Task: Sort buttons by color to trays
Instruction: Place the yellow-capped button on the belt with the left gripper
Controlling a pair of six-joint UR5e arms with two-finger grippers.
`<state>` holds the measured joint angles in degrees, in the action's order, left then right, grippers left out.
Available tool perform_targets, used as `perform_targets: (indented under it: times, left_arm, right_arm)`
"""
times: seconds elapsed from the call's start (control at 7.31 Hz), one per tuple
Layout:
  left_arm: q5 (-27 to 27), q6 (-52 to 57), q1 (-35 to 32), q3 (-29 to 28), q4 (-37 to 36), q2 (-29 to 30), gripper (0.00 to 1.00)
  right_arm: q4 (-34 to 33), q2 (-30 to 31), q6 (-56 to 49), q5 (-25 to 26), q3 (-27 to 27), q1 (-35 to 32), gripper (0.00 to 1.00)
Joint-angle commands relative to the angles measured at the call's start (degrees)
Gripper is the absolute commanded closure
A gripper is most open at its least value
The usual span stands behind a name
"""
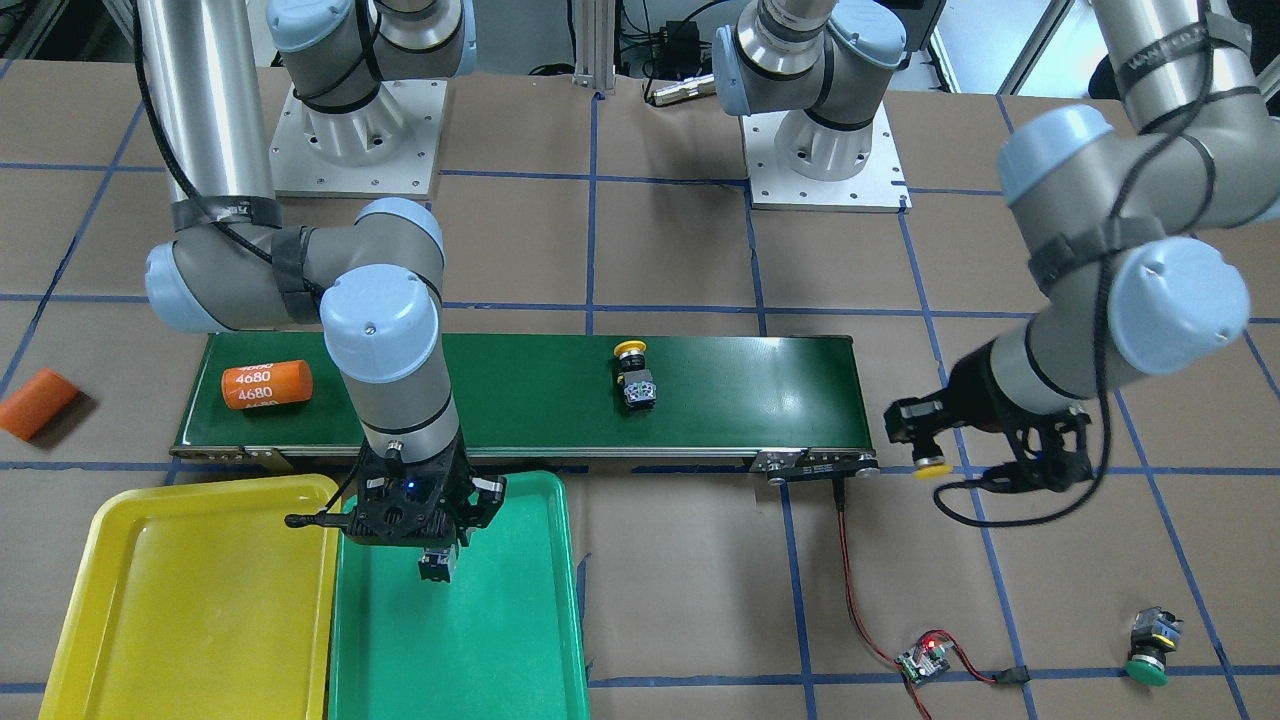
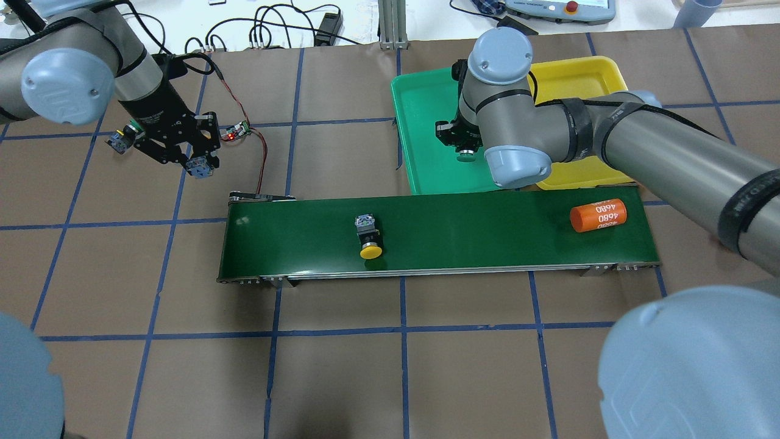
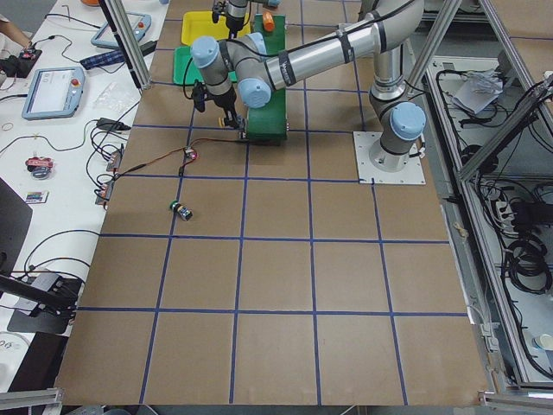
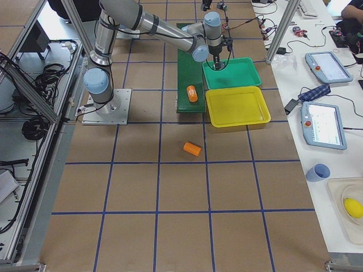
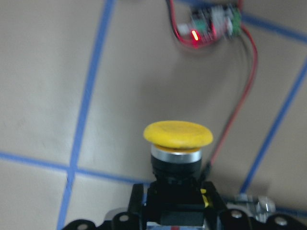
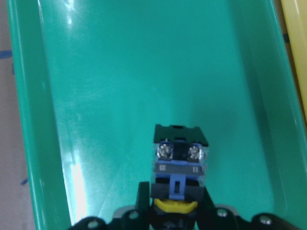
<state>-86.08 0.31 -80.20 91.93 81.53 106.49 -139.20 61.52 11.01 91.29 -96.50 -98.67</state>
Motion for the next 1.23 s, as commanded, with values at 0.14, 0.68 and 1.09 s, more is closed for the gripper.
perform_targets:
  times: [0.14,0.68,1.09]
  left_arm:
    - [-0.1,-1.6,-7.6,10.0,-8.3,-4.1,0.99]
    - [-0.3,-1.5,-8.5,19.7,-17.5,-4.5,0.83]
    - [-0.5,-2.4,-8.8,21.5,-17.5,-5.3,0.00]
  right_arm:
    - [-1.1,-1.2,-3.1,0.0,-0.2,2.3,1.00]
    - [-0.8,-1.3,-10.0,0.0,-0.6,4.4,0.44]
    - [0.1,-0.4,-9.6,0.0,-0.8,4.3,0.00]
